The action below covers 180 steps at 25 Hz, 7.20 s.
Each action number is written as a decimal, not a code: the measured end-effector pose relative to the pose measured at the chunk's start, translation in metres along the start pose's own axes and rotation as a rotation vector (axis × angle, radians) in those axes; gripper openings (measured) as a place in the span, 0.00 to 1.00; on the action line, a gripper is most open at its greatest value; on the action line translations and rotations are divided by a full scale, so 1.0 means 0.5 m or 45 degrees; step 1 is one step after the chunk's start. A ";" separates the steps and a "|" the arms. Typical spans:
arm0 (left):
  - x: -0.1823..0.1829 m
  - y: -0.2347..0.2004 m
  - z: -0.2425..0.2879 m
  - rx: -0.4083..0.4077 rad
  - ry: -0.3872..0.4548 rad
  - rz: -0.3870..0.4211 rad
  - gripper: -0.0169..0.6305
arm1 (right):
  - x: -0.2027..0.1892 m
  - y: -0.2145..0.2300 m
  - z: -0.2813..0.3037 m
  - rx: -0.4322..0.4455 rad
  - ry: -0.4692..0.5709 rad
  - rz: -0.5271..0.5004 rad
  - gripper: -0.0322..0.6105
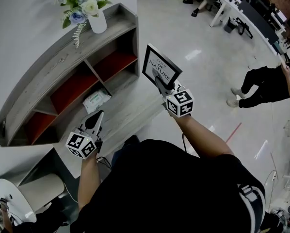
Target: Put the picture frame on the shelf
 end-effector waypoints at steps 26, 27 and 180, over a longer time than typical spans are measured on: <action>-0.011 -0.124 -0.009 0.029 -0.056 -0.058 0.06 | 0.001 0.001 0.182 -0.014 -0.052 0.012 0.09; -0.013 -0.128 -0.012 0.035 -0.059 -0.062 0.06 | -0.001 0.003 0.189 -0.015 -0.055 0.006 0.09; -0.109 -0.269 -0.066 0.176 -0.130 -0.272 0.06 | 0.008 0.049 0.536 -0.172 -0.125 -0.008 0.09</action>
Point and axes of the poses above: the fingertips, and each gripper's own axes: z forward along the fingers, y to its right, x out of its top, the point moved 6 cm from there along -z, backward along the fingers, and after that the axes turned 5 degrees about -y, right-handed, at the moved point
